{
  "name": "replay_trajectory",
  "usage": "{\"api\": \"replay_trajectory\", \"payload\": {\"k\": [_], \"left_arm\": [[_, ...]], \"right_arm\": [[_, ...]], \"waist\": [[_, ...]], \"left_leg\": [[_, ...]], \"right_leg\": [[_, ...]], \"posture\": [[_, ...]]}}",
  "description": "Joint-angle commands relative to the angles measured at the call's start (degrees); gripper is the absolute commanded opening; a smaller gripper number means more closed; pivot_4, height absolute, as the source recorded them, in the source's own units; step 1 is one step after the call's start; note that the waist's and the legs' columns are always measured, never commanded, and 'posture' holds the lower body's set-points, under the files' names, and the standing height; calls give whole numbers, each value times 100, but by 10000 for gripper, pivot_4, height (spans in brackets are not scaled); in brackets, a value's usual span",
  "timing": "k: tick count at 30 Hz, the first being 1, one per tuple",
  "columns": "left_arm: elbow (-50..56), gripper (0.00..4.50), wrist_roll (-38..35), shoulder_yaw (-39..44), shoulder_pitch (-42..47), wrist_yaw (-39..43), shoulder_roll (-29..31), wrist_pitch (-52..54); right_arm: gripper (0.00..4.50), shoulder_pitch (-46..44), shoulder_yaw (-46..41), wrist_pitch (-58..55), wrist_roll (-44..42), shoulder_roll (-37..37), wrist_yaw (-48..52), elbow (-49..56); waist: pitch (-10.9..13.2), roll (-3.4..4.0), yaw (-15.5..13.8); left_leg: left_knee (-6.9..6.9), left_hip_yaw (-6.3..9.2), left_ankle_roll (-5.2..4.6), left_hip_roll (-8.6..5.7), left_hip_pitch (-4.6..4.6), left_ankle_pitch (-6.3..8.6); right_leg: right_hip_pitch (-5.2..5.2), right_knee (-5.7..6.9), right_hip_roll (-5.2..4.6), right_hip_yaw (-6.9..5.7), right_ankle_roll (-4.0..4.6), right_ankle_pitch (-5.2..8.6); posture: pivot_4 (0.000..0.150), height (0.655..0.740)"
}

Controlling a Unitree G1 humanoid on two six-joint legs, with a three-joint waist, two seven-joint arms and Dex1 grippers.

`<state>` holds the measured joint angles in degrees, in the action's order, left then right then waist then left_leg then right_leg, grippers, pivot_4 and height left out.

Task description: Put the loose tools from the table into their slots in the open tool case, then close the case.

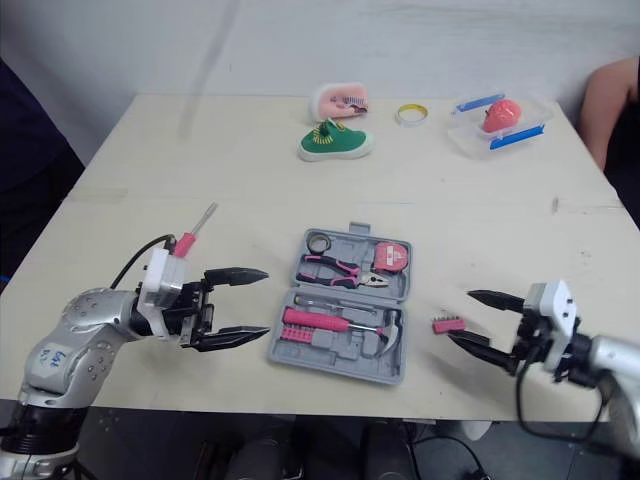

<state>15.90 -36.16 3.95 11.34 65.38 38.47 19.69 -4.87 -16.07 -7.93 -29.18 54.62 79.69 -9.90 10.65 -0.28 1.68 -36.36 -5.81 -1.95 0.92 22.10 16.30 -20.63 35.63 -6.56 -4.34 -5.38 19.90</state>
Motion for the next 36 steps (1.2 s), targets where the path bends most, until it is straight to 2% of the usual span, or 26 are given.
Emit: {"api": "replay_trajectory", "payload": {"k": [1,3,7,16,29,36], "left_arm": [[101,45000,-82,47,82,56,5,-30],[177,45000,-80,53,54,20,-1,-10],[464,45000,-130,121,-65,-162,4,87],[851,45000,-223,169,-156,-428,49,322],[949,45000,-288,102,66,-450,80,549],[941,45000,-314,104,152,-393,145,631]], "right_arm": [[44799,-893,559,934,378,-74,939,-840],[44799,-1232,840,1061,566,-116,1196,-1253],[44799,-1668,1522,1719,803,-158,1281,-1816],[44799,-1762,2279,2517,668,16,1281,-2167],[44799,-1863,2345,3621,803,19,1281,-3512],[44799,-1892,2700,3967,637,26,1281,-3728]], "waist": [[6,-12,-2],[9,-17,-17],[14,-12,-94],[29,-11,-146],[32,-9,-141],[32,-11,-144]], "left_leg": [[1,7,10,4,0,-3],[6,21,55,8,2,-25],[0,25,59,7,17,-29],[-68,33,43,7,22,-3],[-76,31,48,8,18,0],[-82,37,46,8,10,2]], "right_leg": [[1,0,3,-5,4,2],[0,1,8,-20,16,9],[-2,4,9,-32,22,13],[19,7,1,-29,-3,-1],[25,6,3,-29,-2,-1],[42,0,3,-33,-3,-1]], "posture": [[1500,7400],[1500,7400],[1500,7400],[1500,7400],[1500,7400],[1500,7400]]}}
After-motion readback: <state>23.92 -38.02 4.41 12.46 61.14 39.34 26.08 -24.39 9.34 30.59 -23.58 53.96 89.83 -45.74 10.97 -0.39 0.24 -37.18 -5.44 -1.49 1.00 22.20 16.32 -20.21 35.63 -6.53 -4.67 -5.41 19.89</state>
